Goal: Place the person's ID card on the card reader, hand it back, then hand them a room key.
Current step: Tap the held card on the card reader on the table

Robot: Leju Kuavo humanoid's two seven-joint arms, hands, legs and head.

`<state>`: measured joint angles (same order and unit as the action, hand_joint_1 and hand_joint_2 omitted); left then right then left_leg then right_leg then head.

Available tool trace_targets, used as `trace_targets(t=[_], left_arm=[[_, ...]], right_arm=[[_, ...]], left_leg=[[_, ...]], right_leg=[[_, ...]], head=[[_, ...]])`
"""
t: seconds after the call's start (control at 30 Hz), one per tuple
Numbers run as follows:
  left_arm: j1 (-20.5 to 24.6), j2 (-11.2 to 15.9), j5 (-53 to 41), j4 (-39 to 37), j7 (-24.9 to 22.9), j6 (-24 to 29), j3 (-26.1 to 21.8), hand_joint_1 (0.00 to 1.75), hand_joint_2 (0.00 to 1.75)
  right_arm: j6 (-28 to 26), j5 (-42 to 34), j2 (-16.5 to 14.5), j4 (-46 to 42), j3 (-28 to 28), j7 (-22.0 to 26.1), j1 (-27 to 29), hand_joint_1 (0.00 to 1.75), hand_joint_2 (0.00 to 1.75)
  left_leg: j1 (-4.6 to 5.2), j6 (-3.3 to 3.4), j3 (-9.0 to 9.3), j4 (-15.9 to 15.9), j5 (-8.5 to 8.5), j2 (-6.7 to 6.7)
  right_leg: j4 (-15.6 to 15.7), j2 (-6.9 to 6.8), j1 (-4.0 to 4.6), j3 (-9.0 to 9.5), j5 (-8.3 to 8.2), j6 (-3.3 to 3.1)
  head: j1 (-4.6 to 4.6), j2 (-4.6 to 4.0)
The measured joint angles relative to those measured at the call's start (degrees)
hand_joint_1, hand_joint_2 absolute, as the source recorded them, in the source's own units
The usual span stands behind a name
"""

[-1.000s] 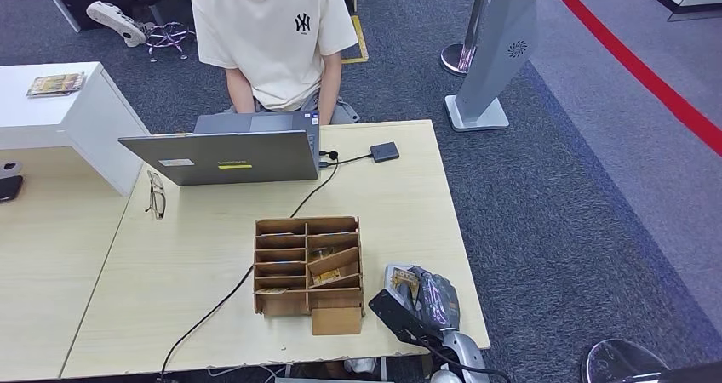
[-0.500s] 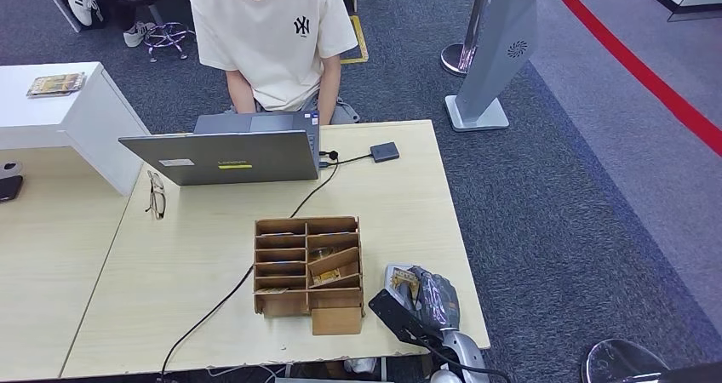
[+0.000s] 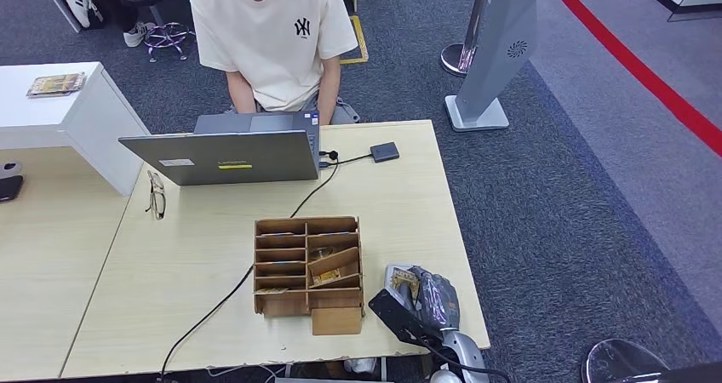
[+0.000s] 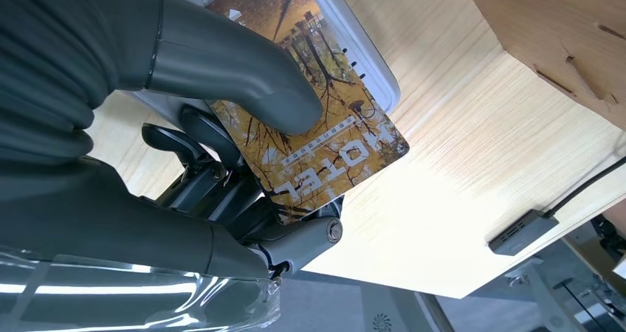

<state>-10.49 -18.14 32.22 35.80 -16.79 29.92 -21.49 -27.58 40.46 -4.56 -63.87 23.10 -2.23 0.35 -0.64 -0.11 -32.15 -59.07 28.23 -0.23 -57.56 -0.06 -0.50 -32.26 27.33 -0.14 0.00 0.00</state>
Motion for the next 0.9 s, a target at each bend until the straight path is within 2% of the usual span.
trace_targets(t=[0.9], left_arm=[[0.0,0.0,0.68,0.0,0.07,0.26,0.0,0.0,0.0]], right_arm=[[0.0,-0.01,-0.16,0.0,0.0,0.0,0.03,1.75,1.75]], left_leg=[[0.0,0.0,0.02,0.0,0.0,0.0]], right_leg=[[0.0,0.0,0.0,0.0,0.0,0.0]], head=[[0.0,0.0]])
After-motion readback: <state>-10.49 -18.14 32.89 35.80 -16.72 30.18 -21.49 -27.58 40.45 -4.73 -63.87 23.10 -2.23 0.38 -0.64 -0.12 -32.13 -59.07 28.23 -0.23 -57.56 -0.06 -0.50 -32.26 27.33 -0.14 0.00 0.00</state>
